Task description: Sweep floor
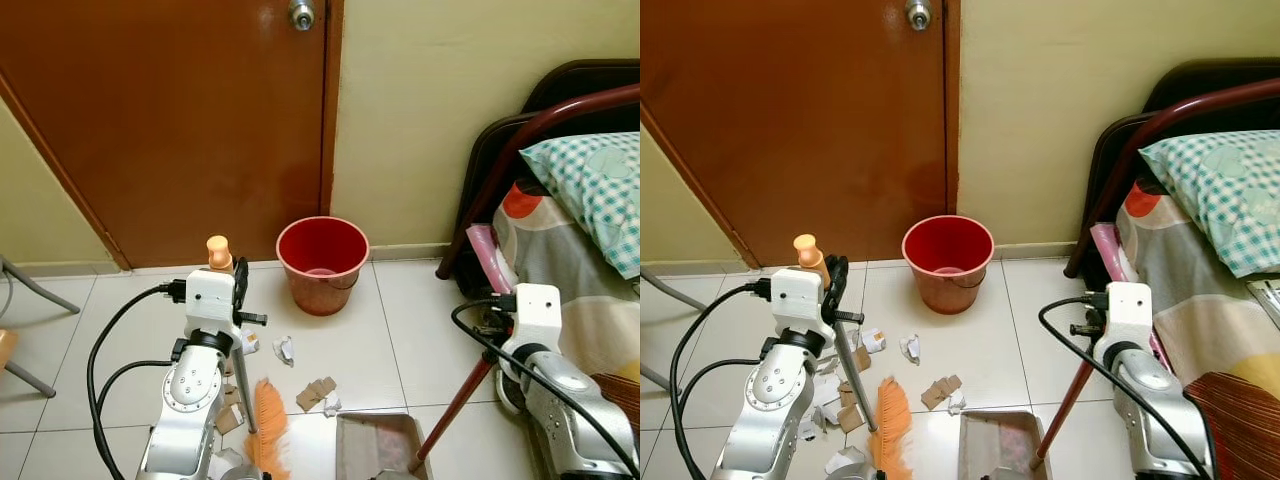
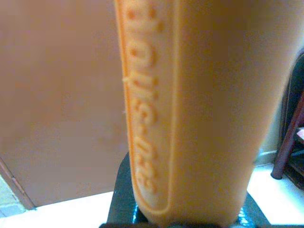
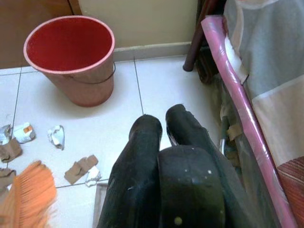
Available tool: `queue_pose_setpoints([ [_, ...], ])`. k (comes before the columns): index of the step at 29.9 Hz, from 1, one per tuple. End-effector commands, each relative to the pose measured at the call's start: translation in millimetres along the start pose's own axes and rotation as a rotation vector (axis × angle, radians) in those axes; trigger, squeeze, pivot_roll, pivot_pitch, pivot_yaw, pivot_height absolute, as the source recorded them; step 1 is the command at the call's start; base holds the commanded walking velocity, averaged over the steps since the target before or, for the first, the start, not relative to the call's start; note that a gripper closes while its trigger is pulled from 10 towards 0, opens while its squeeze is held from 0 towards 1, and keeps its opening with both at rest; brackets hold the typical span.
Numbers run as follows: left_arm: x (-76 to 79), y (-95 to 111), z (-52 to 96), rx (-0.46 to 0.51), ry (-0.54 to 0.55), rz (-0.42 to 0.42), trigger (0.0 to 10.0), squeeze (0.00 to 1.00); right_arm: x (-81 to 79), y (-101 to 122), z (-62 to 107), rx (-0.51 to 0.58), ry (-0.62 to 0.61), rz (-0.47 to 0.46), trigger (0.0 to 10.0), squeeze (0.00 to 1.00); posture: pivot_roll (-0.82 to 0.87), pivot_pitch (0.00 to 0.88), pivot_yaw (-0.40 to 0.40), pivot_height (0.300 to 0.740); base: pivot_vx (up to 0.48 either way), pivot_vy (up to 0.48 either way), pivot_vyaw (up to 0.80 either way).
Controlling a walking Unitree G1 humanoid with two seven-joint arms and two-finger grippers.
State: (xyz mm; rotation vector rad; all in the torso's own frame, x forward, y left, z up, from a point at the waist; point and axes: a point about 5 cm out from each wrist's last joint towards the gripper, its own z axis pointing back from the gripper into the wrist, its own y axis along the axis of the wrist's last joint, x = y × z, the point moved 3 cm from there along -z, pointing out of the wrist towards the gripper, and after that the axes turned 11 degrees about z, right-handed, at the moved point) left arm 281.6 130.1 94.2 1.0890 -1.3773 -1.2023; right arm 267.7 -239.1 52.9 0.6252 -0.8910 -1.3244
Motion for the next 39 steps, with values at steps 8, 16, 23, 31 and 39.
queue_pose_setpoints([
  [8, 3.0, 7, -3.7, 0.02, -0.012, -0.011, 10.0, 0.0, -10.0, 26, -7.7, 0.109, -0.021, -0.137, 10.0, 0.0, -0.06, 0.047, 0.009, 0.74, 0.0, 0.0, 0.0],
  [16, 4.0, 7, -4.9, 0.02, -0.012, -0.009, 10.0, 0.0, -10.5, 40, -13.1, 0.176, -0.075, -0.113, 10.0, 0.0, -0.05, 0.045, 0.009, 0.74, 0.0, 0.0, 0.0],
  [23, 5.5, 6, -5.0, 0.019, -0.011, -0.003, 10.0, 0.0, -17.2, 45, -14.3, 0.23, -0.068, -0.134, 2.7, 0.0, -0.06, 0.046, 0.006, 0.74, 0.0, 0.0, 0.0],
  [31, 6.3, 7, -5.5, 0.028, -0.022, -0.008, 10.0, 0.0, -23.5, 57, -11.1, 0.326, -0.044, -0.189, 10.0, 0.0, -0.06, 0.047, 0.007, 0.74, 0.073, 0.0, 0.0],
  [39, 7.5, 7, -5.1, 0.028, -0.022, -0.003, 10.0, 0.0, -26.6, 58, -8.2, 0.365, -0.06, -0.192, 10.0, 0.0, -0.06, 0.049, 0.008, 0.74, 0.319, 0.0, 0.0],
])
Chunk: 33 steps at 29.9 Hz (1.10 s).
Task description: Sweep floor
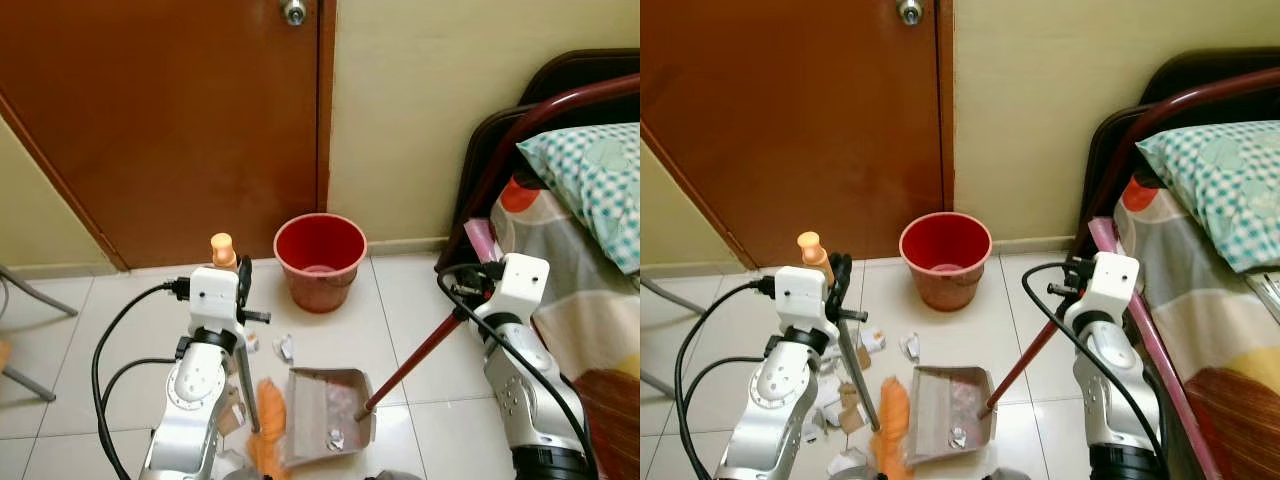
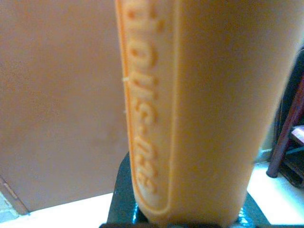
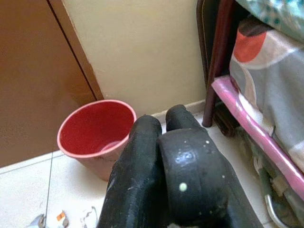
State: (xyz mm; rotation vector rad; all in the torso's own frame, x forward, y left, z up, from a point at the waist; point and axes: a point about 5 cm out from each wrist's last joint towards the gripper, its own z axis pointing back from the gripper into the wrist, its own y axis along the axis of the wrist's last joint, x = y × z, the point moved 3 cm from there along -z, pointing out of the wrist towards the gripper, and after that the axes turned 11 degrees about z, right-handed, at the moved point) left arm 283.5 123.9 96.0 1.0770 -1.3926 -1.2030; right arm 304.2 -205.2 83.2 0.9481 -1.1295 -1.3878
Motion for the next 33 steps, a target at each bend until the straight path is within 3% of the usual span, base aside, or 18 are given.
queue_pose_setpoints([
  [1, 1.6, 6.2, -2.3, 0.025, -0.01, -0.013, 10.0, 0.0, -1.1, 7.4, 0.5, 0.04, 0.006, 0.002, 10.0, 0.0, -0.06, 0.049, 0.008, 0.74, 0.322, 0.0, 0.0],
  [26, 2.7, 5.5, -1.8, 0.023, -0.018, -0.013, 10.0, 0.0, -6.9, 8.4, -2.9, 0.079, 0.043, 0.046, 10.0, 0.0, -0.05, 0.049, 0.003, 0.74, 0.3, 0.0, 0.0],
  [33, 4.3, 4.3, -0.7, 0.022, -0.016, -0.002, 10.0, 0.0, -7.0, 7.5, -3.4, 0.08, 0.05, 0.05, 10.0, 0.0, -0.05, 0.049, 0.001, 0.74, 0.071, 0.0, 0.0],
])
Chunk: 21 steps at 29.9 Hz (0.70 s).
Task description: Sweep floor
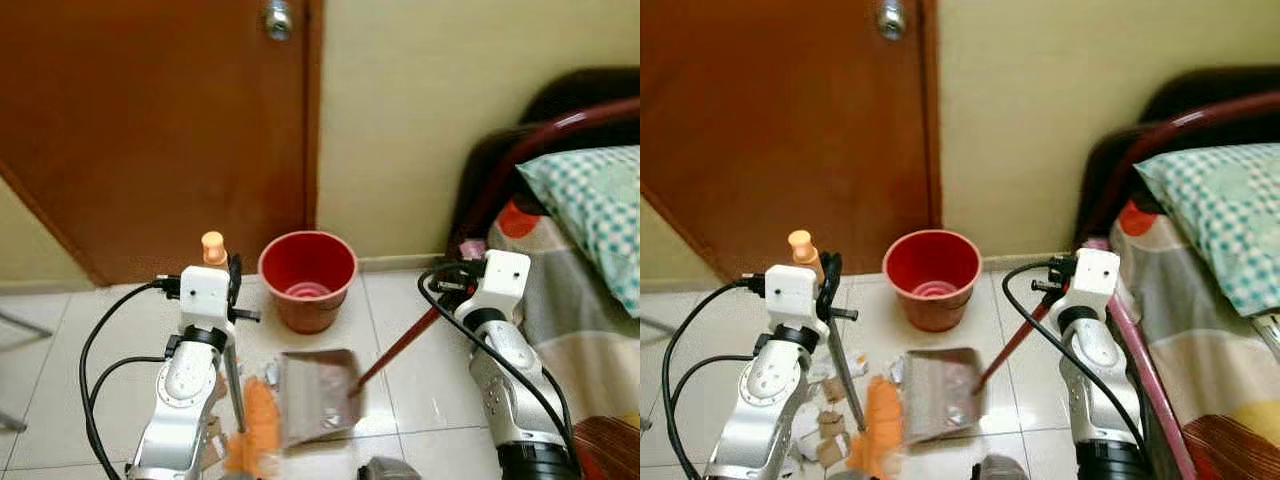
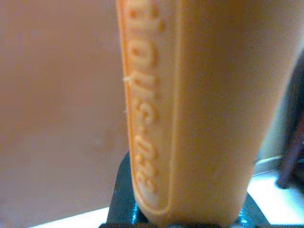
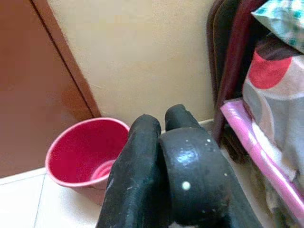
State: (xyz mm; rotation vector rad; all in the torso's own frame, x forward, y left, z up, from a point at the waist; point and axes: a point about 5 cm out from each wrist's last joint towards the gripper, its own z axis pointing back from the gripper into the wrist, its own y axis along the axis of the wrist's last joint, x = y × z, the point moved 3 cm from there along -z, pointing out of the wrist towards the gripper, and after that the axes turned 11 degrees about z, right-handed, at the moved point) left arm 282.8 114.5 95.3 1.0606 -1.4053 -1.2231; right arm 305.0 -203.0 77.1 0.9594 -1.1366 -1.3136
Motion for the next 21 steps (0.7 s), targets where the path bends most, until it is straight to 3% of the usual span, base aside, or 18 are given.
queue_pose_setpoints([
  [1, -4.9, 6, 0.1, 0.029, 0.007, -0.004, 10.0, 0.0, -3.8, 14, -2.0, 0.054, 0.011, 0.007, 10.0, 0.0, -0.05, 0.049, 0.001, 0.74, 0.0, 0.0, 0.0],
  [5, -7.9, 6, 0.5, 0.034, 0.027, -0.007, 10.0, 0.0, -0.7, 18, -2.6, 0.067, 0.015, 0.008, 10.0, 0.0, -0.05, 0.047, -0.001, 0.74, 0.0, 0.0, 0.0],
  [8, -19.7, 4, 1.7, 0.021, 0.085, -0.024, 10.0, 0.0, 1.4, 38, -6.3, 0.134, 0.04, -0.04, 10.0, 0.0, -0.06, 0.043, -0.002, 0.74, 0.0, 0.0, 0.0],
  [14, -23.2, 4, 1.8, 0.019, 0.097, -0.04, 10.0, 0.0, -1.3, 62, -12.7, 0.189, 0.064, -0.069, 10.0, 0.0, -0.06, 0.04, -0.002, 0.74, 0.0, 0.0, 0.0],
  [21, -25.3, 3, 0.9, 0.02, 0.115, -0.042, 10.0, 0.0, -4.2, 75, -15.3, 0.23, 0.099, -0.033, 10.0, 0.0, -0.06, 0.038, -0.006, 0.74, 0.0, 0.0, 0.0],
])
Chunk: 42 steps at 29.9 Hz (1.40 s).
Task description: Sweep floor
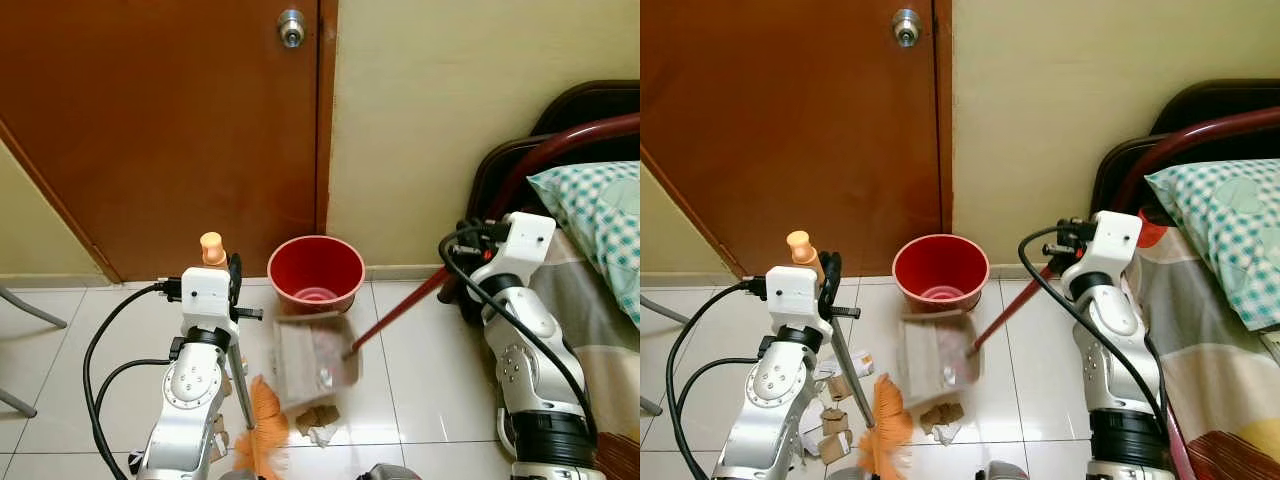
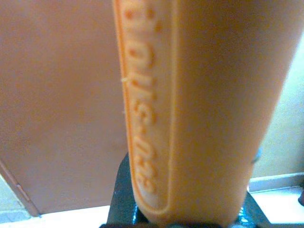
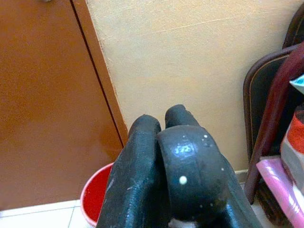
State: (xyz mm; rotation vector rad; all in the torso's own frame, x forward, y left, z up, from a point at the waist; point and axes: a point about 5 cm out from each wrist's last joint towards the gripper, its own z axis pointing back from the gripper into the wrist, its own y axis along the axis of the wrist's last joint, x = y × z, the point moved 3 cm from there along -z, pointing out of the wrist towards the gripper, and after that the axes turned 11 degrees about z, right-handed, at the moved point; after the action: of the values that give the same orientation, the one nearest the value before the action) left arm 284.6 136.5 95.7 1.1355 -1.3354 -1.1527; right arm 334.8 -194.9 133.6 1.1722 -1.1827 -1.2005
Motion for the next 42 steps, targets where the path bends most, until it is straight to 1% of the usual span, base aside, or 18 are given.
queue_pose_setpoints([
  [1, -3.3, 0, -1.0, 0.001, 0.013, -0.025, 10.0, 0.0, 0.9, 14, -1.0, 0.055, 0.014, 0.025, 10.0, 0.0, -0.06, 0.038, -0.006, 0.74, 0.0, 0.0, 0.0],
  [4, -2.5, -1, -0.6, -0.001, 0.013, -0.023, 10.0, 0.0, -2.2, 16, 2.1, 0.086, 0.057, 0.081, 10.0, 0.0, -0.06, 0.038, -0.006, 0.74, 0.0, 0.0, 0.0],
  [7, -2.3, -1, -1.0, -0.001, 0.012, -0.023, 10.0, 0.0, -5.0, 18, 3.1, 0.095, 0.075, 0.091, 10.0, 0.0, -0.06, 0.038, -0.005, 0.74, 0.0, 0.0, 0.0],
  [8, -2.1, -1, -1.6, -0.001, 0.011, -0.021, 10.0, 0.0, -9.8, 18, 3.7, 0.097, 0.104, 0.093, 10.0, 0.0, -0.06, 0.038, -0.003, 0.74, 0.0, 0.0, 0.0],
  [10, -0.9, -1, -2.1, -0.002, 0.009, -0.021, 10.0, 0.0, -17.9, 21, 4.2, 0.11, 0.156, 0.084, 10.0, 0.0, -0.06, 0.036, 0.0, 0.74, 0.0, 0.0, 0.0],
  [15, -0.8, -2, -2.8, -0.007, 0.008, -0.026, 10.0, 0.0, -25.5, 31, 1.5, 0.139, 0.195, 0.064, 10.0, 0.0, -0.06, 0.034, 0.002, 0.74, 0.0, 0.0, 0.0],
  [18, -6.8, -4, -1.2, -0.018, 0.038, -0.058, 10.0, 0.0, -29.4, 44, -2.8, 0.166, 0.218, 0.037, 10.0, 0.0, -0.06, 0.034, 0.002, 0.74, 0.0, 0.0, 0.0],
  [20, -12.1, -6, 0.0, -0.027, 0.066, -0.053, 10.0, 0.0, -32.8, 56, -6.7, 0.185, 0.236, 0.003, 10.0, 0.0, -0.06, 0.033, 0.0, 0.74, 0.0, 0.0, 0.0],
  [21, -12.1, -6, 0.0, -0.027, 0.066, -0.053, 10.0, 0.0, -32.8, 56, -6.7, 0.185, 0.236, 0.003, 10.0, 0.0, -0.06, 0.033, 0.0, 0.74, 0.0, 0.0, 0.0],
  [25, -11.5, -6, 0.1, -0.025, 0.068, -0.046, 10.0, 0.0, -39.8, 80, -14.5, 0.24, 0.264, -0.036, 10.0, 0.0, -0.06, 0.032, -0.006, 0.74, 0.0, 0.0, 0.0],
  [30, -8.6, -7, -1.3, -0.028, 0.064, -0.032, 10.0, 0.0, -41.8, 106, -24.5, 0.299, 0.253, -0.078, 10.0, 0.0, -0.06, 0.031, -0.002, 0.74, 0.0, 0.0, 0.0],
  [31, -7.1, -7, -1.7, -0.028, 0.061, -0.028, 10.0, 0.0, -41.4, 117, -28.7, 0.328, 0.244, -0.086, 10.0, 0.0, -0.06, 0.031, -0.002, 0.74, 0.0, 0.0, 0.0],
  [35, -5.4, -6, -2.5, -0.027, 0.052, -0.023, 10.0, 0.0, -40.6, 136, -35.0, 0.379, 0.227, -0.093, 10.0, 0.0, -0.06, 0.031, -0.002, 0.74, 0.0, 0.0, 0.0],
  [36, -5.2, -6, -2.6, -0.027, 0.051, -0.023, 10.0, 0.0, -40.8, 142, -36.6, 0.395, 0.225, -0.091, 10.0, 0.0, -0.06, 0.031, -0.002, 0.74, 0.0, 0.0, 0.0],
  [39, -4.6, -6, -3.2, -0.027, 0.048, -0.022, 10.0, 0.0, -47.3, 171, -42.4, 0.496, 0.23, -0.037, 10.0, 0.0, -0.06, 0.031, -0.002, 0.74, 0.0, 0.0, 0.0],
  [40, -4.3, -6, -3.4, -0.026, 0.047, -0.021, 10.0, 0.0, -49.3, 177, -43.1, 0.52, 0.227, -0.013, 10.0, 0.0, -0.06, 0.031, -0.002, 0.74, 0.0, 0.0, 0.0],
  [41, -3.5, -6, -3.9, -0.024, 0.045, -0.02, 10.0, 0.0, -53.2, 187, -44.4, 0.563, 0.219, 0.042, 10.0, 0.0, -0.06, 0.031, -0.002, 0.74, 0.0, 0.0, 0.0],
  [42, -3.5, -6, -3.9, -0.024, 0.045, -0.02, 10.0, 0.0, -53.2, 187, -44.4, 0.563, 0.219, 0.042, 10.0, 0.0, -0.06, 0.031, -0.002, 0.74, 0.0, 0.0, 0.0],
])
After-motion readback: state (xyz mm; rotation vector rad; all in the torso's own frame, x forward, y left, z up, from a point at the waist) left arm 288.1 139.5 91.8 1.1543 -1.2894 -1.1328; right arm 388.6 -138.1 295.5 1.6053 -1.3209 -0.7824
